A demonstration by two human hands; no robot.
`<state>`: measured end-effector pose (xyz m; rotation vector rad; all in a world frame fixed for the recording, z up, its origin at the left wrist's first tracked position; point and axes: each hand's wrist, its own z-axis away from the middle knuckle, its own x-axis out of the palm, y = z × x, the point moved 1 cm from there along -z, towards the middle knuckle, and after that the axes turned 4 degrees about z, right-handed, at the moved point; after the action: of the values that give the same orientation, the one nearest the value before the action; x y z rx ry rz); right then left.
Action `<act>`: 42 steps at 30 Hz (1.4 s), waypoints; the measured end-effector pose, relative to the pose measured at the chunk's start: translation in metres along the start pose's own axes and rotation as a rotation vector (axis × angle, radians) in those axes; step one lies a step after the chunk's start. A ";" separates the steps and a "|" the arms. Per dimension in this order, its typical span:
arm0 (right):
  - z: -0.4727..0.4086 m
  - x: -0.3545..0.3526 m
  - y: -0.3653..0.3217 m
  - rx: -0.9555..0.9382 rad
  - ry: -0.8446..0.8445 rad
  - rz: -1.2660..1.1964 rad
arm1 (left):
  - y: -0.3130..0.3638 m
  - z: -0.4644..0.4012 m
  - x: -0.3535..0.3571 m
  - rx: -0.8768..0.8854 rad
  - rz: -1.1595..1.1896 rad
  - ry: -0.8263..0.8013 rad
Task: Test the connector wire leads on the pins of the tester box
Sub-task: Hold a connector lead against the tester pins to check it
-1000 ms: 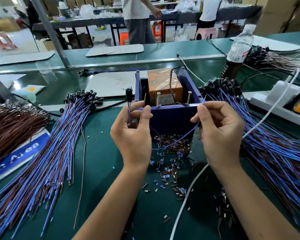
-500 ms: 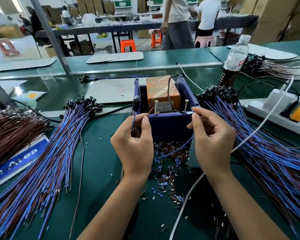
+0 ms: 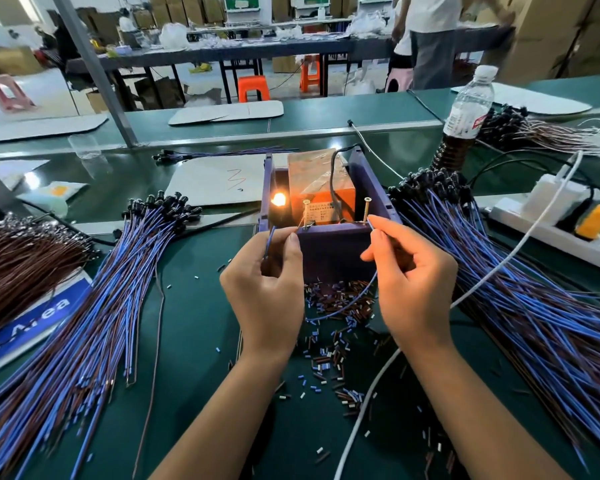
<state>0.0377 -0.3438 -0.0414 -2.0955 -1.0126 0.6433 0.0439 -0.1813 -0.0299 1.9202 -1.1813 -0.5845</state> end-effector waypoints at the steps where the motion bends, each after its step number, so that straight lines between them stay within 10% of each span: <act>1: 0.000 0.000 0.000 0.008 -0.002 -0.003 | 0.000 0.000 0.000 0.003 0.003 0.000; 9: 0.005 -0.020 -0.005 0.071 0.070 -0.041 | 0.015 0.007 0.001 0.073 0.012 0.071; 14: -0.004 -0.066 -0.012 0.100 0.198 -0.036 | 0.060 0.022 0.054 -0.067 0.107 -0.229; 23: -0.021 -0.226 0.000 0.362 0.511 0.439 | 0.120 0.100 0.223 -1.129 0.358 -1.038; 28: -0.021 -0.240 -0.010 0.209 0.294 0.971 | 0.115 0.105 0.257 -1.447 0.583 -0.882; 31: -0.025 -0.215 -0.011 0.191 -0.029 0.867 | 0.106 0.099 0.261 -1.427 0.697 -0.774; 42: -0.036 -0.201 -0.009 0.237 -0.339 0.702 | 0.081 0.025 0.236 -1.273 0.932 -0.489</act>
<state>-0.0561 -0.5169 0.0127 -2.1469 -0.3038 1.4246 0.0922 -0.4213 0.0262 0.1031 -1.3089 -0.9415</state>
